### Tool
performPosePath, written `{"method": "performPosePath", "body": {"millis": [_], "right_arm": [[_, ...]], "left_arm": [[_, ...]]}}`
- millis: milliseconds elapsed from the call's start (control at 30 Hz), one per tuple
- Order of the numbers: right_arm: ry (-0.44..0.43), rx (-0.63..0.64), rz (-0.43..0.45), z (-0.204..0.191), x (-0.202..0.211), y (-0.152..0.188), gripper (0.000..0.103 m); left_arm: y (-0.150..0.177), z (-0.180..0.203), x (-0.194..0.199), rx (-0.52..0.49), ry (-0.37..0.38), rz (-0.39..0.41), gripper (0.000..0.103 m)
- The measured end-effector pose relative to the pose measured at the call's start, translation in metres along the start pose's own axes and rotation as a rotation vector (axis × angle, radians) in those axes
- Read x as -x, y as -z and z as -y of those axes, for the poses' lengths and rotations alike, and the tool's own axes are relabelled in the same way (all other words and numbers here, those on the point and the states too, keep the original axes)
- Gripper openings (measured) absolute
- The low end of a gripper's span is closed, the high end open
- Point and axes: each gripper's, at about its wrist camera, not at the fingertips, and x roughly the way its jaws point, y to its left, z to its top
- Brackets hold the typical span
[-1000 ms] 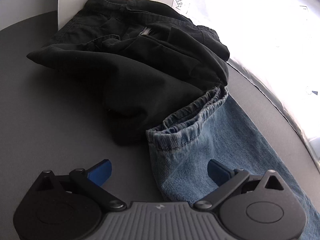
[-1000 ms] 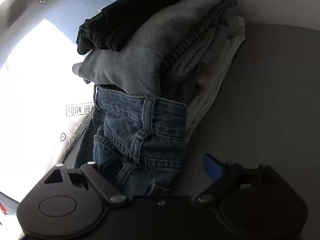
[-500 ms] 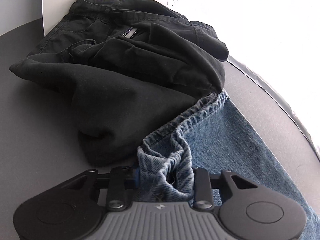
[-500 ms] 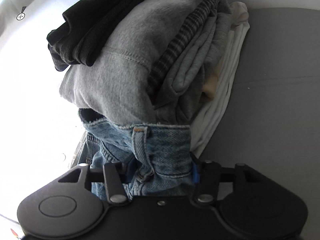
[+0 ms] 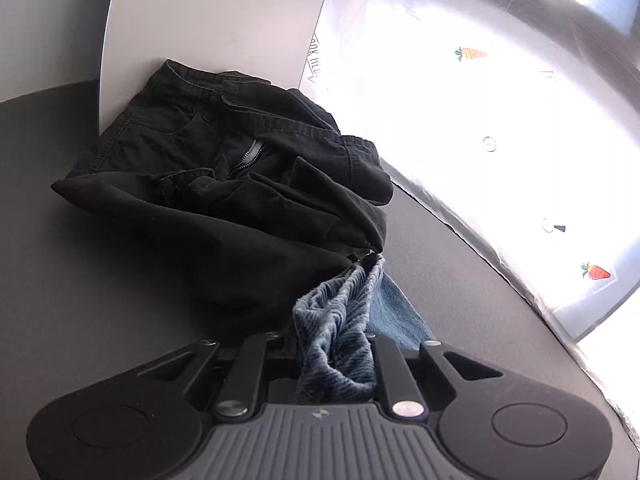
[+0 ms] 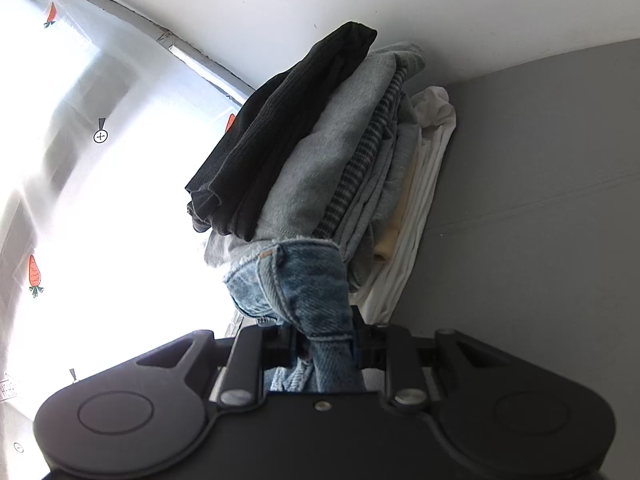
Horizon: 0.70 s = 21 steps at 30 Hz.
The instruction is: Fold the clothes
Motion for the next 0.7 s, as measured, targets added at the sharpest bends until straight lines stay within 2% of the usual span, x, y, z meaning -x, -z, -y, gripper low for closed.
{"method": "performPosePath", "body": {"millis": [167,300,367,433,467,567,600,667,700], "right_arm": [[0.078,-0.037,0.014,0.048,0.028,-0.015,0.023],[0.234,0.017,-0.043,0.083,0.017,-0.021,0.025],[0.312,0.108,-0.091,0.086,0.008,-0.018,0.031],[0.382,0.267,-0.102,0.076,0.006,-0.008,0.047],[0.416,0.339,-0.094,0.068,0.007,-0.003,0.051],[0.429,0.483,-0.058,0.048,0.013,0.008,0.062],[0.438,0.528,-0.028,0.038,0.018,0.014,0.068],[0.463,0.614,0.032,0.020,0.021,0.028,0.070],[0.466,0.660,0.058,0.011,0.025,0.038,0.075]], "left_arm": [[0.011,-0.020,0.025,0.006,0.024,-0.014,0.015],[0.041,-0.041,0.011,-0.024,-0.077,-0.101,0.016],[0.052,-0.052,-0.002,-0.030,-0.117,-0.158,0.019],[0.058,-0.056,-0.008,-0.047,-0.146,-0.195,0.024],[0.058,-0.055,-0.007,-0.057,-0.149,-0.190,0.024],[0.056,-0.054,-0.004,-0.084,-0.142,-0.176,0.024],[0.055,-0.054,-0.004,-0.091,-0.140,-0.177,0.026],[0.055,-0.057,-0.003,-0.103,-0.139,-0.182,0.028],[0.056,-0.059,-0.002,-0.107,-0.136,-0.184,0.029]]}}
